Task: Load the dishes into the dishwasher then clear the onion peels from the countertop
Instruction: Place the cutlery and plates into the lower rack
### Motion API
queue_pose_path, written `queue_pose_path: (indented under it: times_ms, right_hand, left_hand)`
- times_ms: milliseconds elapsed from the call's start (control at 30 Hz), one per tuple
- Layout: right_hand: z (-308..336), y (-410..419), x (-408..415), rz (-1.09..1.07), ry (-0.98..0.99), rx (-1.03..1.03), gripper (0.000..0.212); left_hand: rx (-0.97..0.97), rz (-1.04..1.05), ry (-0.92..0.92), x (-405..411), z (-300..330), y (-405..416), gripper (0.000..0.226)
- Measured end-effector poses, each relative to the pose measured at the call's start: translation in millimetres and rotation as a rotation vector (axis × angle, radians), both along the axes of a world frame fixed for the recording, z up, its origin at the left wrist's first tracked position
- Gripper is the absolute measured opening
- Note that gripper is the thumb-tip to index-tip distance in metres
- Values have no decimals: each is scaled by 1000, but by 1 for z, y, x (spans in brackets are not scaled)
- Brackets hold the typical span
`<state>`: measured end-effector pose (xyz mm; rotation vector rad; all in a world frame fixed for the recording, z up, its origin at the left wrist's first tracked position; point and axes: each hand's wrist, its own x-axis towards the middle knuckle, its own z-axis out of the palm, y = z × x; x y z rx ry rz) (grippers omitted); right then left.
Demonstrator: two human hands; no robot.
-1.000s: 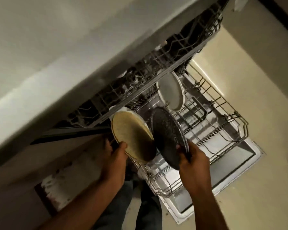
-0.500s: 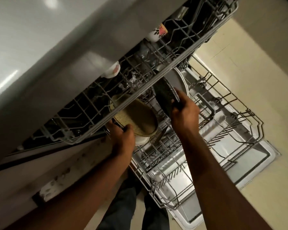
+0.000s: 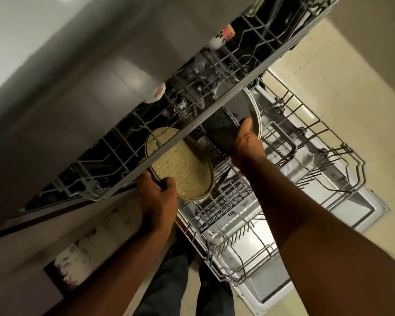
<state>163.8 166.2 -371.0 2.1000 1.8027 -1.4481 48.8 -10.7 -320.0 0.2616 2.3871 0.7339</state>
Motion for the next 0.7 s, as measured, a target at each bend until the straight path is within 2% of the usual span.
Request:
queue_pose_path:
  times_ms: [100,167,267,333,400,533,700]
  right_hand:
    - [-5,4,8,47,-127,-8,36]
    - [-7,0,14,40,-107,-25,29]
    - [-5,-9,16,32,-50,-121,39]
    - [-11,-13,17,109,-72,-69,47]
    - [-19,-14,17,151,-94,-2,44]
    - [-23,-14,17,163,-163,48,53]
    - [-11,-26,27,227,-117,-81,30]
  left_hand:
    - [-17,-34,48,-5,2,-4,58]
    - [-22,-45,62,-8,2,-2,59]
    - [-41,-50,34,-11,-3,5,57]
    - [-23,-68,-15,-9,-10,14,60]
    - [-6,-81,-109,-7,-17,24,70]
    - [-103,-110,-209,-11,-46,34,79]
    - [-187,-168,-212,0,-52,35,69]
